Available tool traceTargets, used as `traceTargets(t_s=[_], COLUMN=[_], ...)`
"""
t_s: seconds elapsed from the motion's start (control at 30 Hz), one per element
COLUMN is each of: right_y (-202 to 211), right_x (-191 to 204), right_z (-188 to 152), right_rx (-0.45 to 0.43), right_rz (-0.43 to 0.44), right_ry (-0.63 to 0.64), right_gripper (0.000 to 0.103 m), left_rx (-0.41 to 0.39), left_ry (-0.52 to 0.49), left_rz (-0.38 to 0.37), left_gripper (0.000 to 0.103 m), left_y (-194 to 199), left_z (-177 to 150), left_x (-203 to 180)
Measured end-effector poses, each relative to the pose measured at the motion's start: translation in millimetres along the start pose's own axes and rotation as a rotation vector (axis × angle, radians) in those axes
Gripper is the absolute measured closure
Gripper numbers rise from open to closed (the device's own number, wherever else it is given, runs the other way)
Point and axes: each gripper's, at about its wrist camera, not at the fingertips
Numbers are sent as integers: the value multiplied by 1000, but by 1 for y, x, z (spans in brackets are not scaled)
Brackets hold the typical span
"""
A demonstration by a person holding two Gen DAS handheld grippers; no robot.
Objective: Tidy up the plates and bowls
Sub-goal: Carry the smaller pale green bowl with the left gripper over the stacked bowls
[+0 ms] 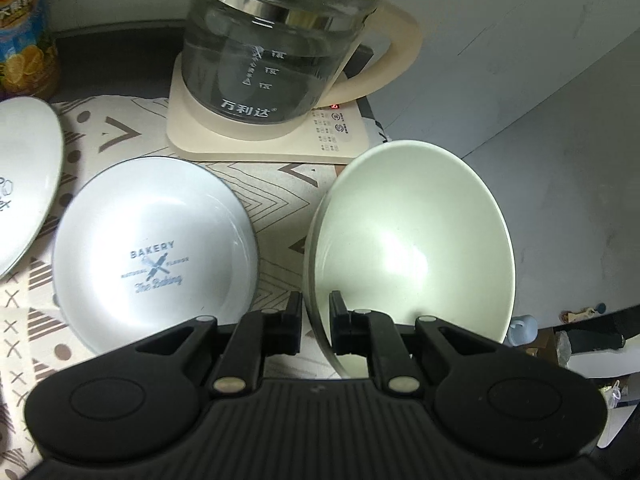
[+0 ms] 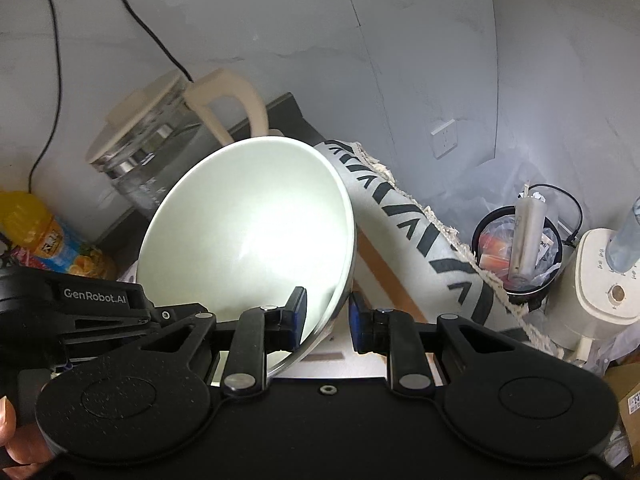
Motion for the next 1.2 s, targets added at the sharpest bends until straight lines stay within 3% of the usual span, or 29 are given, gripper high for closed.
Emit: traceTargets(t_s=[0.83,1.2], right_y=[64,73], right_x=[61,75], right_z=[-62,-91], right_rx=[-90,-86], right_rz=[3,-4], right_ry=[34,35], right_gripper=[81,81], left_rx=[-29,-24], left_ry=[-42,-57], left_rz=[-65,-66], left_gripper=[90,90], left_y=[75,88], left_z=[-59,-83], left_x=[59,80])
Point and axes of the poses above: each gripper's, at about its wrist camera, not at the fingertips, and y roughly against the way its jaws point, x to its left, z to its top, and after that the axes turned 12 degrees about z, right-handed
